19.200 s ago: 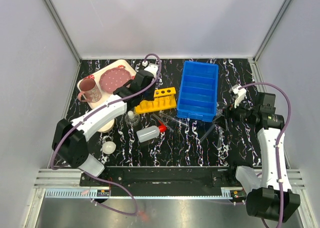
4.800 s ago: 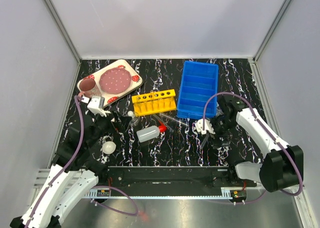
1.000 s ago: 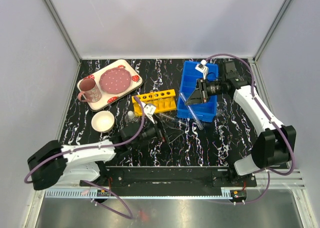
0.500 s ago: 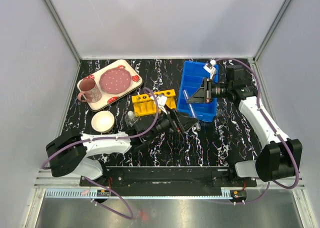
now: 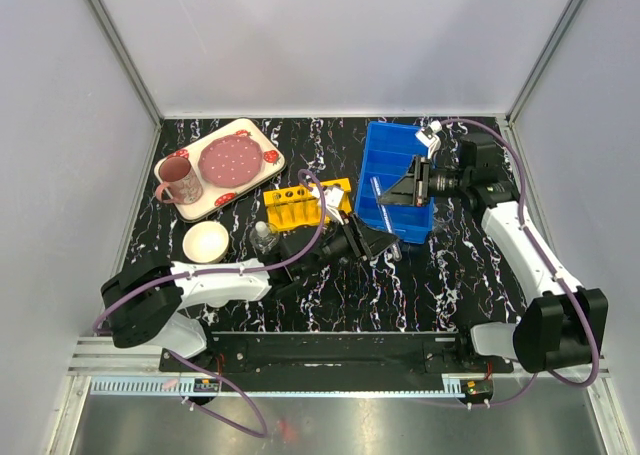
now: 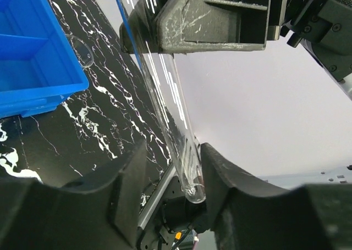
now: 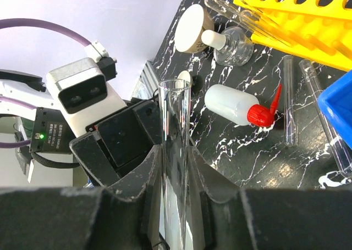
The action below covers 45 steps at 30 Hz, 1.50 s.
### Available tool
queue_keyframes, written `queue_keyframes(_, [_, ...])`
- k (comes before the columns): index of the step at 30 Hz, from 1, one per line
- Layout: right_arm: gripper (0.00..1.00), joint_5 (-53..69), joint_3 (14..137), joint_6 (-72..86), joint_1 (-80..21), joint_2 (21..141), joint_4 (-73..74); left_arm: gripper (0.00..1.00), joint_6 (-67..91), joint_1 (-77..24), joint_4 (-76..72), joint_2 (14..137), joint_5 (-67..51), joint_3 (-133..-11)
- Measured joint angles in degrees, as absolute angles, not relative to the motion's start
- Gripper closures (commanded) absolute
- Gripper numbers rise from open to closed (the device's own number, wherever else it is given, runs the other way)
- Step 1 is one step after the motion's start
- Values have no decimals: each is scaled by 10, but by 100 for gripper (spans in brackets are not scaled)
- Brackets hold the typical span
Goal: Organize the chemistry lab equipment
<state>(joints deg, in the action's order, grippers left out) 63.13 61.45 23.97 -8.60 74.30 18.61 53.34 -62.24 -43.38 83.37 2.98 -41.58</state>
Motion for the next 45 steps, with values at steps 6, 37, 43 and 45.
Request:
queue_keyframes(6, [81,630,596,245,-82,728,175,74,554,-623,-434,834,12,-417])
queue_keyframes(37, [3,533,800,-727,-86,619,726,82,517,-493,-156,713,-395,-413])
queue_keyframes(43, [3,482,843,-871,-238,646,750,82,500,-493,-123,765,-493,-461])
queue_keyframes(45, [4,444,838,-889,-300,657,755,82,497,-493,-122,780,-517,-475])
